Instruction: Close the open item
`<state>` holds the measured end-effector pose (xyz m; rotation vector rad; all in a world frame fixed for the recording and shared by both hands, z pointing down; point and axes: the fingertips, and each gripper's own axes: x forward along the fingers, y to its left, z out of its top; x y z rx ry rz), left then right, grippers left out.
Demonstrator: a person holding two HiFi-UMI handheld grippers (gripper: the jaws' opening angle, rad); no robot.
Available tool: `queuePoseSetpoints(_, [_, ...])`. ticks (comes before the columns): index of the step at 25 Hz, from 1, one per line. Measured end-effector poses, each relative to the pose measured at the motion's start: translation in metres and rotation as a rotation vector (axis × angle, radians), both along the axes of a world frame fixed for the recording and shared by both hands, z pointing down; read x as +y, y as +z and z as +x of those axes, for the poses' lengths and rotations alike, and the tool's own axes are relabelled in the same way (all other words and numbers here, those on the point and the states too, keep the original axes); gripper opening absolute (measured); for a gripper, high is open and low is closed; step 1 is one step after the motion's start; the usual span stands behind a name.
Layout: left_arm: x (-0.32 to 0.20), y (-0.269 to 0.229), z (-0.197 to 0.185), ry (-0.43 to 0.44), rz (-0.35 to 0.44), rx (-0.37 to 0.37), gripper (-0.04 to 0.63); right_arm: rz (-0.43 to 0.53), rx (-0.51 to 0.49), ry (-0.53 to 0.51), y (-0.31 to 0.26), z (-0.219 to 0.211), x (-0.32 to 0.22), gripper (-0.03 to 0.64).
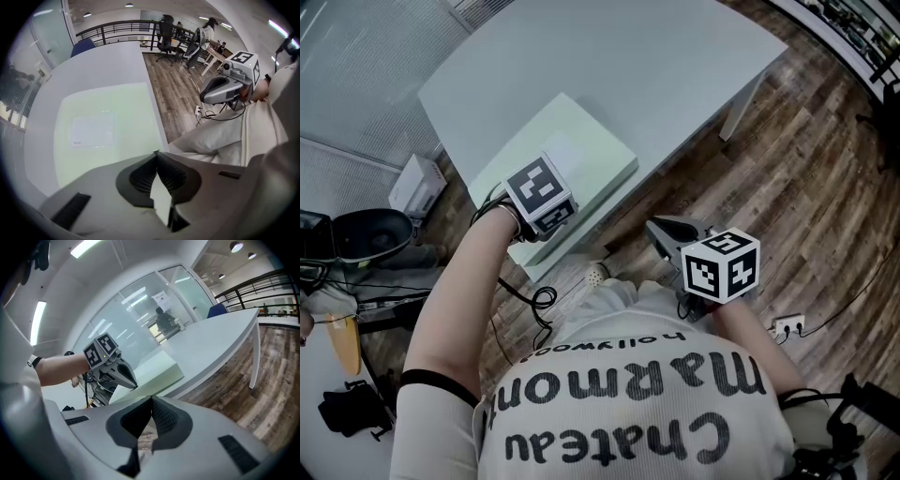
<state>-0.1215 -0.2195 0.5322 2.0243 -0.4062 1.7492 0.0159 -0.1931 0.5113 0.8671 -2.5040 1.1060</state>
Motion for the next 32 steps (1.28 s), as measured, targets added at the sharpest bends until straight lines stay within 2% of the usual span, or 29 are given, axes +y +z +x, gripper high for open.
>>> queuePoseSetpoints(16, [0.003, -0.001, -0.001, -0.001, 0.019, -0.021, 0.009, -0.007, 0.003, -0.017, 0.005, -0.001, 0.004, 0.003])
queuePoseSetpoints(28, [0.000, -0.004, 0.003, 0.004, 0.029, -0.019, 0.008, -0.064, 0.011, -0.065, 0.022, -0.009, 0.016, 0.002])
queuePoseSetpoints(32, [0.004, -0.003, -0.003, 0.007, 0.015, -0.048, 0.011, -0.064, 0.024, -0.074, 0.023, -0.008, 0.018, 0.003])
